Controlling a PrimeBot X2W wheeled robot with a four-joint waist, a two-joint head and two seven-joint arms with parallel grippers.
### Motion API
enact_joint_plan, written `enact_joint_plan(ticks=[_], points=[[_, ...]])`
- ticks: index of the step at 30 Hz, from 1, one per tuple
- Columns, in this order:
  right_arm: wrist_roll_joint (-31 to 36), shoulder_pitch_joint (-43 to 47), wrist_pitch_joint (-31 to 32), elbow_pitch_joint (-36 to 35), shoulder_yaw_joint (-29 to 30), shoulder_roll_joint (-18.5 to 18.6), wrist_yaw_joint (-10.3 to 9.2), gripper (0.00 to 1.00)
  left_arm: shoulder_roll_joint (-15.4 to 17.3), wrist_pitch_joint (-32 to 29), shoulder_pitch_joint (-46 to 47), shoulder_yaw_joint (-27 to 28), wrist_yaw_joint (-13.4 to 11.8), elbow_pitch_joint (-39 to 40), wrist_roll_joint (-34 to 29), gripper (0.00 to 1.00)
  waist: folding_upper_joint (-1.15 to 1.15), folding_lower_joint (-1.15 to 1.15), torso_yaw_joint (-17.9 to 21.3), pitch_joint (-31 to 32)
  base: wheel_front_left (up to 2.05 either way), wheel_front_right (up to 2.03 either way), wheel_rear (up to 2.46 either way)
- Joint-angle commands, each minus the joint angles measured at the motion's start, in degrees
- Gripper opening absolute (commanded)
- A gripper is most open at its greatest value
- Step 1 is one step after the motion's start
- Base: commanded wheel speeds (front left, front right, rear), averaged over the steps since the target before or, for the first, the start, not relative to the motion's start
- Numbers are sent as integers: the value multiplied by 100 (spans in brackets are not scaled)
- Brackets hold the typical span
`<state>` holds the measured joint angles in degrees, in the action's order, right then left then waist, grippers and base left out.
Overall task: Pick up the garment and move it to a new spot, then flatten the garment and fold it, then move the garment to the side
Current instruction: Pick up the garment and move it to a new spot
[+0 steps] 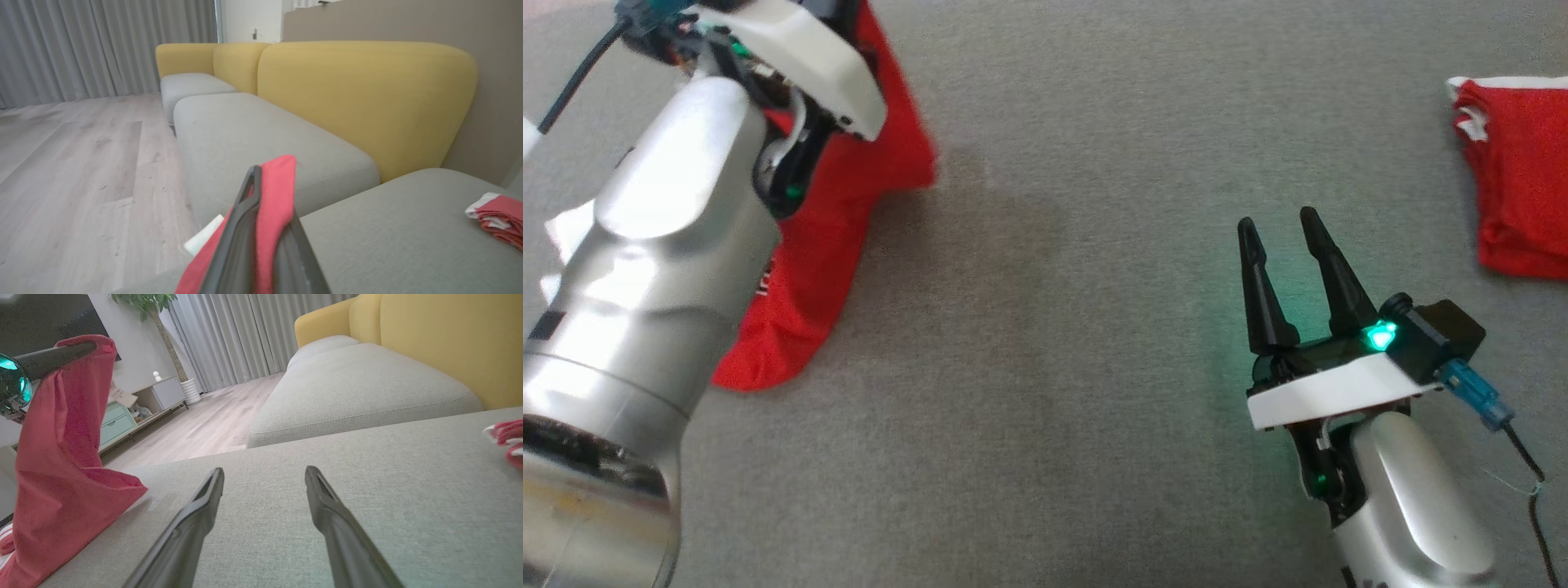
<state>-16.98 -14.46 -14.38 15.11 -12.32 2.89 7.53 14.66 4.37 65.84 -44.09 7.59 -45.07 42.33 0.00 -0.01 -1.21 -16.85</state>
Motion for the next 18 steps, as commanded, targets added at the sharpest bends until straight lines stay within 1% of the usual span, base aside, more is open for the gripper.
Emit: enact_joint_plan(ticks=[1, 7, 12, 18], points=[[-80, 13, -62, -174, -135, -2, -4, 100, 122, 47, 419, 145, -11, 338, 98, 0, 0, 1, 148, 98, 0, 0, 0], [-250, 10, -62, -230, -208, -2, -4, 100, 64, -44, 580, 103, -21, 800, 150, 0, 0, 1, 447, 103, 0, 0, 0], [-470, -25, -62, -299, -337, -2, -4, 100, 31, -161, 693, 53, -128, 1103, 103, 0, 0, 1, 850, 52, 0, 0, 0], [-704, -100, -62, -398, -504, -2, -4, 100, -18, -92, 924, -65, -258, 1301, -137, 0, 0, 1, 1363, -67, 0, 0, 0]])
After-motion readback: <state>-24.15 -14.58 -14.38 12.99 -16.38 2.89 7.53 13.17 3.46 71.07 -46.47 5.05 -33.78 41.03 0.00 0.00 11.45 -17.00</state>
